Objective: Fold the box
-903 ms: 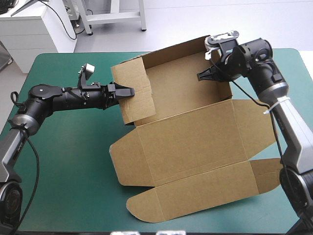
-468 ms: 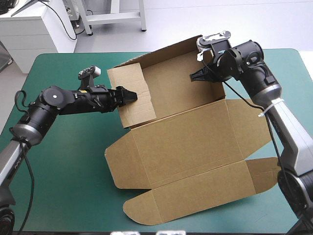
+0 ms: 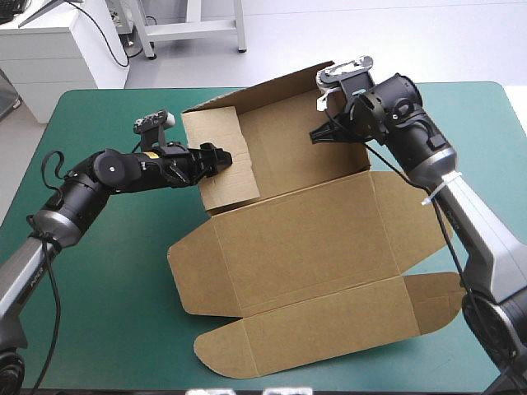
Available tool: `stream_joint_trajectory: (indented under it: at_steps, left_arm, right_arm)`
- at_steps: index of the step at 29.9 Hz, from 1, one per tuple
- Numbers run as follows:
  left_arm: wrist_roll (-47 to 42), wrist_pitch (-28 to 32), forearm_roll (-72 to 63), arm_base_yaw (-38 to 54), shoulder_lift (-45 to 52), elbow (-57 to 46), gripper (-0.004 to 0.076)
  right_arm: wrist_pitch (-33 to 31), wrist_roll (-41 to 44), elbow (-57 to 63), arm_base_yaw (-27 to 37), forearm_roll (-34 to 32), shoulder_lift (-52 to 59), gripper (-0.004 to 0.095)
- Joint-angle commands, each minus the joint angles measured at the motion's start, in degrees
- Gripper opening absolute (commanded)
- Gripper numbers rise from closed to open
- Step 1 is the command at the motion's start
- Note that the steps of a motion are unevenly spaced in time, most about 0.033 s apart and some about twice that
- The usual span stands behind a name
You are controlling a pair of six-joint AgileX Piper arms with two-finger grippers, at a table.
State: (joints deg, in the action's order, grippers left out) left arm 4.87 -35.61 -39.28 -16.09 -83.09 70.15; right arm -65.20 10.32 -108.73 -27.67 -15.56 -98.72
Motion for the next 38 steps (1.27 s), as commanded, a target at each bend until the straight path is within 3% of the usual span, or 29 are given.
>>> stream_joint_trajectory:
  at_steps: [1,7,17,22,28,38]
  left_arm:
    - [-1.28,2.87,-0.25,-0.34,1.21,1.69,0.049]
    - [-1.41,2.49,-0.25,-0.34,0.51,1.69,0.0435]
    - [-1.93,1.85,-0.35,-0.34,-1.85,1.46,0.026]
    - [-1.82,0.57,-0.35,-0.34,-2.91,1.36,-0.0004]
    - [-2.18,-0.39,-2.55,-0.34,-2.78,1.72,-0.0008]
    - [-8.73,-15.35,18.19,-0.34,-4.34,16.85,-0.0008]
  right_arm:
    - [2.51,1.23,-1.85,-2.03,-2.78,2.66,-0.0002]
    - [2.18,2.82,-1.85,-3.37,-4.23,2.66,-0.0002]
    - [1.56,3.04,-1.85,-3.53,-4.12,2.66,-0.0002]
    - [0.74,3.26,-1.85,-3.53,-4.12,2.66,-0.0002]
    - [0.59,4.33,-1.85,-3.53,-4.12,2.66,-0.0002]
    - [-2.0,8.14,-1.73,1.02,1.36,0.86,-0.0008]
